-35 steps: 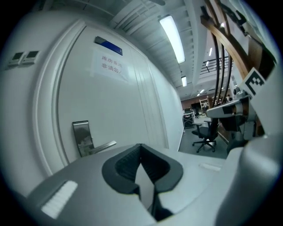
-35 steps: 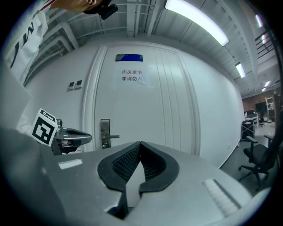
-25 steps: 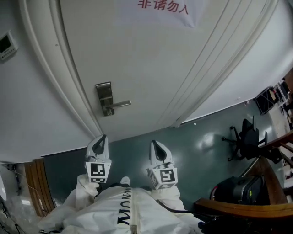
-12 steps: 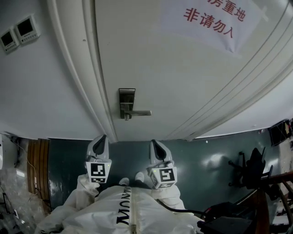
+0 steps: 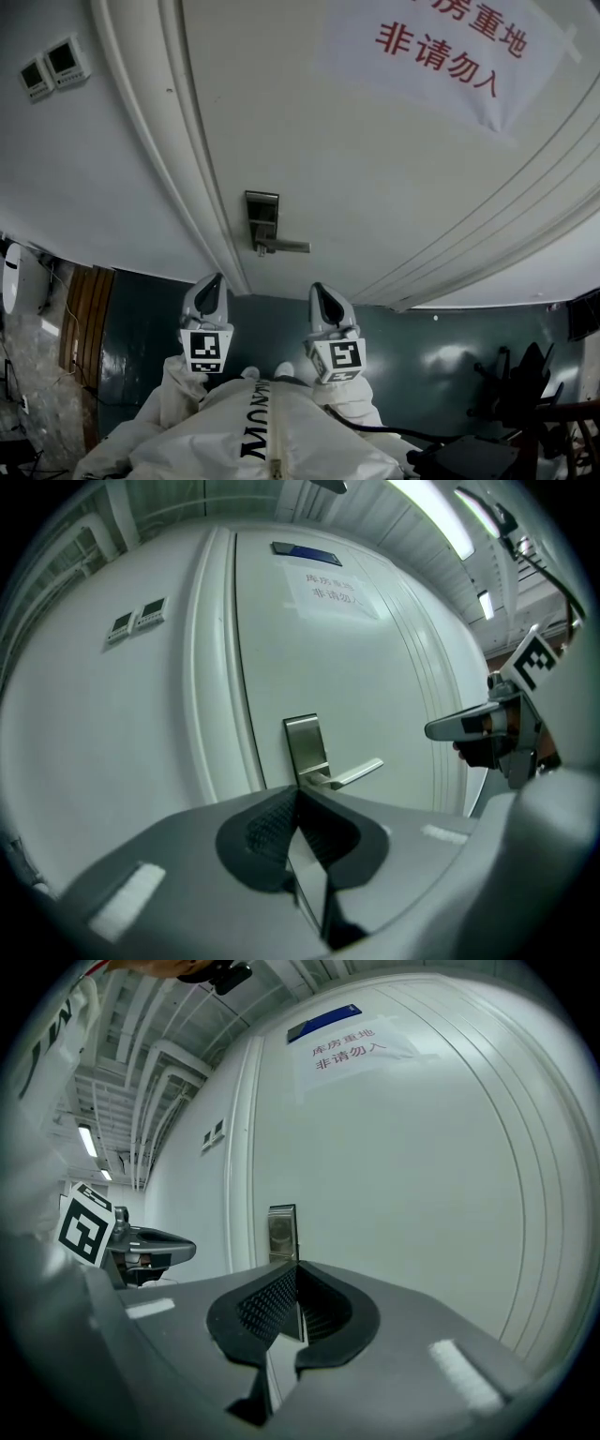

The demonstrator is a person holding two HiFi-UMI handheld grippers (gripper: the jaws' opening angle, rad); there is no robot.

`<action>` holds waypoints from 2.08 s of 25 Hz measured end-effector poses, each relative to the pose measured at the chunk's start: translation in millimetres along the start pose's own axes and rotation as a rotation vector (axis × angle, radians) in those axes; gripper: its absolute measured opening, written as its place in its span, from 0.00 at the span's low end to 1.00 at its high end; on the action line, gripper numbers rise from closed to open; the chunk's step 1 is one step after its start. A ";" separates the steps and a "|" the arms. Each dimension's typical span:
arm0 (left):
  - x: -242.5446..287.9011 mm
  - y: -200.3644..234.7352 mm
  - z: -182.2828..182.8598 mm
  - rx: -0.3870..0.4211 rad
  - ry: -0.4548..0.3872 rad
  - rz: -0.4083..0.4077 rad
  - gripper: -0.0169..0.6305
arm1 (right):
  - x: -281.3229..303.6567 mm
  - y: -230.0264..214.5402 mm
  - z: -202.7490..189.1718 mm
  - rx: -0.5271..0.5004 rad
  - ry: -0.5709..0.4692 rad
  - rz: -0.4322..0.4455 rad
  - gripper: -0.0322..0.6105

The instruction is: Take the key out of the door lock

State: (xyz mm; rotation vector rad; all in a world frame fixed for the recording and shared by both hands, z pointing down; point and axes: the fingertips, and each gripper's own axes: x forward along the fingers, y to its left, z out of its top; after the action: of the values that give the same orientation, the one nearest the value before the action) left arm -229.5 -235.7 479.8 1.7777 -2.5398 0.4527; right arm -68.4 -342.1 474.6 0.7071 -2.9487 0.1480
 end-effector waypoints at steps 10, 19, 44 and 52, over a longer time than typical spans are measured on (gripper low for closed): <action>4.7 -7.1 -11.3 -0.062 0.051 0.033 0.03 | 15.2 -1.5 -1.9 0.004 0.012 0.078 0.04; 21.3 -7.6 -5.4 -0.116 0.001 -0.017 0.18 | 20.0 -4.6 4.8 -0.011 0.009 0.046 0.04; 101.1 -40.4 -89.2 -1.208 0.075 -0.254 0.37 | -10.4 -52.8 13.0 -0.031 0.035 -0.146 0.04; 122.6 -55.6 -102.3 -1.591 0.026 -0.292 0.35 | -17.8 -60.5 7.9 -0.034 0.068 -0.162 0.04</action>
State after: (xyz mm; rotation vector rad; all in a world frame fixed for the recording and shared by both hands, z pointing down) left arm -238.0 -341.4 611.5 1.2270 -1.4652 -1.1726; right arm -25.7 -388.7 468.7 0.9127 -2.8083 0.1056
